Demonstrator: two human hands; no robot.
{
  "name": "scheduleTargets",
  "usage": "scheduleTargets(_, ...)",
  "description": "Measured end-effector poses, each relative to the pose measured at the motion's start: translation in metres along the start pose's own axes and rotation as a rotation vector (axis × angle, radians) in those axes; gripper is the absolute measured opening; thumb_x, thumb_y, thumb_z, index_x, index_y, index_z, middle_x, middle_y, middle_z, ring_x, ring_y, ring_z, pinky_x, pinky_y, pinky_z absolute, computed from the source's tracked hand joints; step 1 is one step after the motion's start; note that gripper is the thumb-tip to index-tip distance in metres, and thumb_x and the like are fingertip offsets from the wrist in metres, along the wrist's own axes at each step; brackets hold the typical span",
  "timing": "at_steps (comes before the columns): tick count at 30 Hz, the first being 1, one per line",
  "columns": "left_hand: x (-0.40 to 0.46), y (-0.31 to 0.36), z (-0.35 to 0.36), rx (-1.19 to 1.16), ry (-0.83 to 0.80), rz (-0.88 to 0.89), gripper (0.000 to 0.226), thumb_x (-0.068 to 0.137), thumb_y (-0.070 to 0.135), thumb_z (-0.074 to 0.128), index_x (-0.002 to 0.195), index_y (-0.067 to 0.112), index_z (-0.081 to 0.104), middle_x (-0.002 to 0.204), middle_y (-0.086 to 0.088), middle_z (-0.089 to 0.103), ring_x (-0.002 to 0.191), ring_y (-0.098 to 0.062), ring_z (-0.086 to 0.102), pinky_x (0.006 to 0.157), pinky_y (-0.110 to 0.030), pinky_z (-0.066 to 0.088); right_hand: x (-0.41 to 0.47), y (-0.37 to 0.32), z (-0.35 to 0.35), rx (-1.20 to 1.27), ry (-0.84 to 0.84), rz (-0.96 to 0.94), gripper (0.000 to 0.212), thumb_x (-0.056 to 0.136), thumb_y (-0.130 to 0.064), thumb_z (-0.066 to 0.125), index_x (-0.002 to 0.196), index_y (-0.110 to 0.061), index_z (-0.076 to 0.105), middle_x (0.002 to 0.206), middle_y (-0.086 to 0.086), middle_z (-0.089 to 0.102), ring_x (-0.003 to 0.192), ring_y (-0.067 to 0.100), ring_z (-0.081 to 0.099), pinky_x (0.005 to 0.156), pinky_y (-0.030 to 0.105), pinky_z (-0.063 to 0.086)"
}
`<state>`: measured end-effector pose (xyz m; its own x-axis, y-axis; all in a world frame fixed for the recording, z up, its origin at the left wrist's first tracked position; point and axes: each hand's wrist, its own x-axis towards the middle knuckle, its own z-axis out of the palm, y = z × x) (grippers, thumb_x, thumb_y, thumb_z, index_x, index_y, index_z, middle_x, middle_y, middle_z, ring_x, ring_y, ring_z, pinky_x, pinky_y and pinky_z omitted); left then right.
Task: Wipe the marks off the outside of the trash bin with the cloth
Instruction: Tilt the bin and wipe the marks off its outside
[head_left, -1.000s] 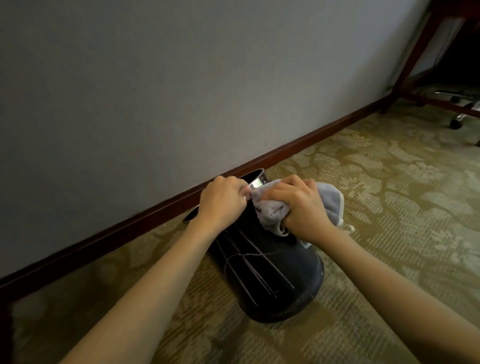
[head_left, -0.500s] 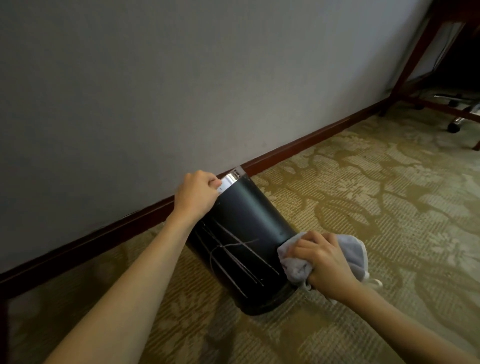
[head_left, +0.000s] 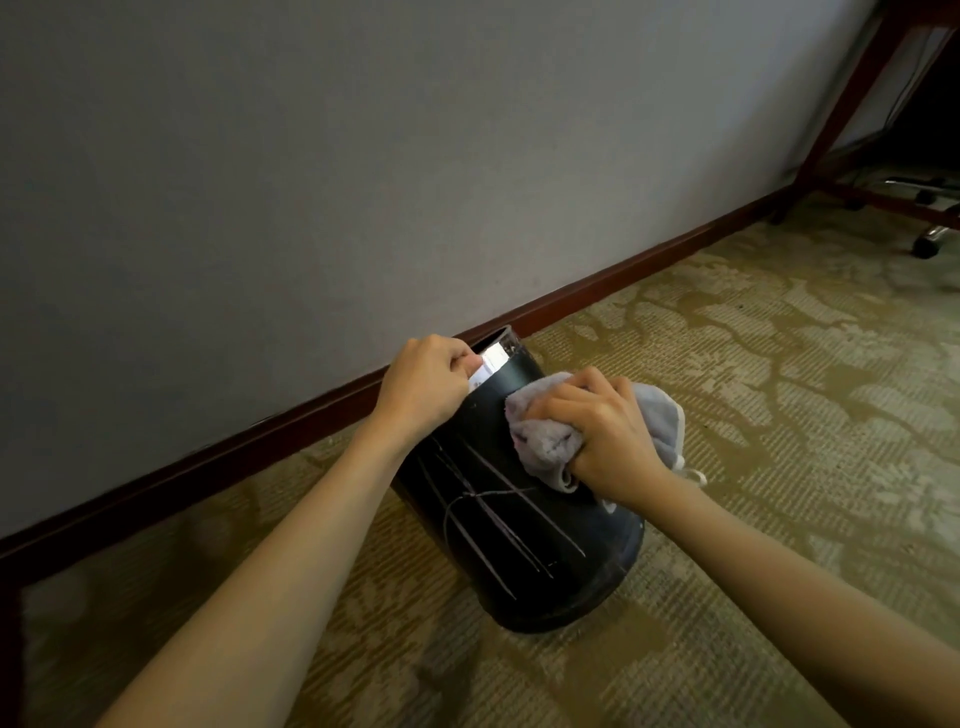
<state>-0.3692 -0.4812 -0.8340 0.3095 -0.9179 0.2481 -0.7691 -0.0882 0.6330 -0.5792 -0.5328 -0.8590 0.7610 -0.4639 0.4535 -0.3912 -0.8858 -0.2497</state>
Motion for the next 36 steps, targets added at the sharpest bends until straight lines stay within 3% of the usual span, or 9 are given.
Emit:
scheduleTargets(8,0.007,-0.042,-0.005,-0.064,0.122,-0.082,0.022,0.091,0.026,0.058,0.079,0.013,0.072,0.064,-0.001,0.065,0.067,-0.019,0.061,0.065,-0.029,0.046,-0.078,0.009,0.017,-0.021,-0.130,0.042,0.024,0.066,-0.023,0.077,0.087,-0.033,0.071,0.087,-0.022,0.064,0.090,0.017,0.054,0.076,0.038,0.035)
scheduleTargets(12,-0.003,-0.062,-0.017,-0.256,-0.026,-0.133,0.037,0.094,0.046,0.047,0.064,0.030,0.062,0.055,0.009,0.060,0.050,-0.001,0.056,0.053,-0.022,0.043,-0.084,0.019,0.013,-0.021,-0.171,0.117,0.018,0.068,-0.025,0.071,0.086,-0.028,0.074,0.086,-0.020,0.066,0.094,0.011,0.044,0.078,0.034,0.032)
scheduleTargets(15,-0.016,-0.083,-0.027,-0.282,-0.161,-0.167,0.032,0.096,0.049,0.040,0.084,0.034,0.067,0.077,0.012,0.069,0.072,0.002,0.064,0.067,-0.024,0.045,-0.085,0.024,0.010,-0.014,-0.196,0.128,0.018,0.068,-0.028,0.067,0.083,-0.024,0.076,0.084,-0.018,0.067,0.092,0.019,0.054,0.077,0.039,0.037)
scheduleTargets(18,-0.029,-0.102,-0.033,-0.307,-0.253,-0.158,0.029,0.099,0.040,0.039,0.099,0.040,0.069,0.095,0.016,0.070,0.092,0.005,0.062,0.078,-0.025,0.042,-0.087,0.031,0.006,0.014,-0.146,0.215,0.029,0.075,-0.030,0.048,0.085,-0.024,0.075,0.090,-0.011,0.068,0.093,0.011,0.052,0.082,0.039,0.038)
scheduleTargets(21,-0.035,-0.103,-0.031,-0.333,-0.283,-0.152,0.030,0.100,0.030,0.040,0.101,0.042,0.068,0.102,0.019,0.069,0.099,0.008,0.060,0.079,-0.020,0.040,-0.085,0.043,-0.002,0.041,-0.309,0.195,0.017,0.076,-0.028,0.062,0.087,-0.029,0.073,0.099,-0.019,0.066,0.096,0.013,0.054,0.082,0.041,0.042)
scheduleTargets(24,-0.030,-0.101,-0.023,-0.326,-0.200,-0.143,0.032,0.099,0.019,0.045,0.094,0.038,0.070,0.095,0.016,0.070,0.093,0.004,0.062,0.078,-0.022,0.043,-0.087,0.040,0.009,-0.020,-0.145,0.289,0.034,0.063,-0.002,0.077,0.085,-0.027,0.074,0.091,-0.012,0.066,0.089,0.017,0.057,0.078,0.043,0.045)
scheduleTargets(26,-0.028,-0.099,-0.018,-0.325,-0.159,-0.140,0.037,0.097,0.011,0.046,0.087,0.035,0.071,0.088,0.014,0.070,0.087,0.002,0.063,0.078,-0.026,0.043,-0.091,0.035,0.017,-0.048,-0.044,0.326,0.046,0.055,0.013,0.077,0.083,-0.024,0.074,0.084,-0.005,0.065,0.084,0.020,0.057,0.075,0.045,0.044)
scheduleTargets(31,-0.027,-0.085,-0.014,-0.307,-0.200,-0.124,0.034,0.096,0.007,0.047,0.086,0.028,0.071,0.087,0.010,0.071,0.088,-0.001,0.064,0.081,-0.027,0.046,-0.111,0.036,0.024,-0.070,0.030,0.374,0.051,0.052,0.016,0.076,0.083,-0.025,0.074,0.083,-0.008,0.063,0.082,0.017,0.057,0.073,0.046,0.046)
scheduleTargets(36,-0.026,-0.056,-0.004,-0.264,-0.221,-0.057,0.027,0.096,0.008,0.048,0.078,0.021,0.064,0.080,-0.001,0.066,0.081,-0.010,0.061,0.074,-0.028,0.044,-0.137,0.034,0.026,-0.053,0.052,0.478,0.051,0.054,0.018,0.074,0.084,-0.024,0.074,0.084,-0.008,0.062,0.082,0.018,0.057,0.074,0.049,0.048)
